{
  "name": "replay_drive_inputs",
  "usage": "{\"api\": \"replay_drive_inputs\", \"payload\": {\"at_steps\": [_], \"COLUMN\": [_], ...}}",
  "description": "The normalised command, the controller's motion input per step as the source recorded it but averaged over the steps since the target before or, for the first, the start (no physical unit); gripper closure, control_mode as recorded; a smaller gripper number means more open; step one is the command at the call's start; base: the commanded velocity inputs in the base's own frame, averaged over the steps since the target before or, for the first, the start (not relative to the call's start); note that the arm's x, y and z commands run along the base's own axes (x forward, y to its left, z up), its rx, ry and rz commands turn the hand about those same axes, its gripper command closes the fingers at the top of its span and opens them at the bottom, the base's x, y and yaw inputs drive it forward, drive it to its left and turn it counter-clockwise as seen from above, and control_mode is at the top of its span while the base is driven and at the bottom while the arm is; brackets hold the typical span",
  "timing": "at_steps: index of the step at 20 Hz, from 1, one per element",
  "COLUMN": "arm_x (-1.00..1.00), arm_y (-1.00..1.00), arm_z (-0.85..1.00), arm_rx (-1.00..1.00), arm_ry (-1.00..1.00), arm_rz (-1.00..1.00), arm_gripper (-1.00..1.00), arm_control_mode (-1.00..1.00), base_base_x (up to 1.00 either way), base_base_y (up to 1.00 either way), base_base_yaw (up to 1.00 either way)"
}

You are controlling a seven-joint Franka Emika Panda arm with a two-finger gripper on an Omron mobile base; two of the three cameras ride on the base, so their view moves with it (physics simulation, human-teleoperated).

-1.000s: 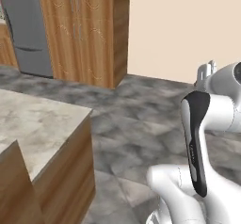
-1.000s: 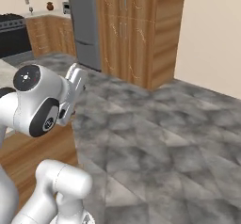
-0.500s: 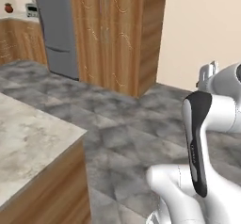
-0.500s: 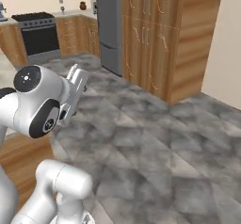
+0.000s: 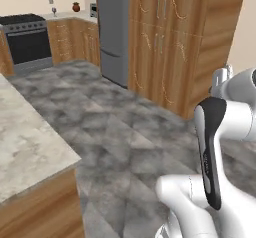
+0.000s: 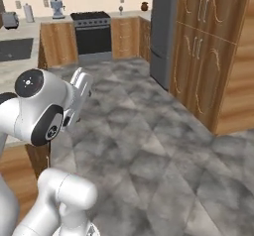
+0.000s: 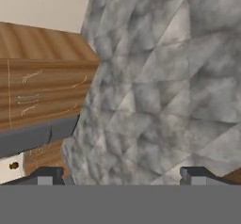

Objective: Retrieve the wine glasses from the counter and place one next to each plate.

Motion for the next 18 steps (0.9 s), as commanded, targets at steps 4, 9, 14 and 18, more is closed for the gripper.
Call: {"api": "replay_drive_inputs", "payload": {"at_steps": [4, 9, 14, 18], "arm_x": [0.0, 0.0, 0.0, 0.0], "arm_y": [0.0, 0.0, 0.0, 0.0], "arm_z": [0.0, 0.0, 0.0, 0.0], "arm_rx": [0.0, 0.0, 0.0, 0.0], "arm_ry": [0.0, 0.0, 0.0, 0.0], "arm_rz": [0.0, 0.0, 0.0, 0.0], "arm_gripper": [-1.0, -1.0, -1.0, -1.0], "arm_control_mode": [1.0, 1.0, 1.0, 1.0], "base_base_x": [1.0, 1.0, 1.0, 1.0], "base_base_y": [-0.84, -0.72, -0.38, -0.01], "base_base_yaw": [0.38, 0.22, 0.23, 0.22]}}
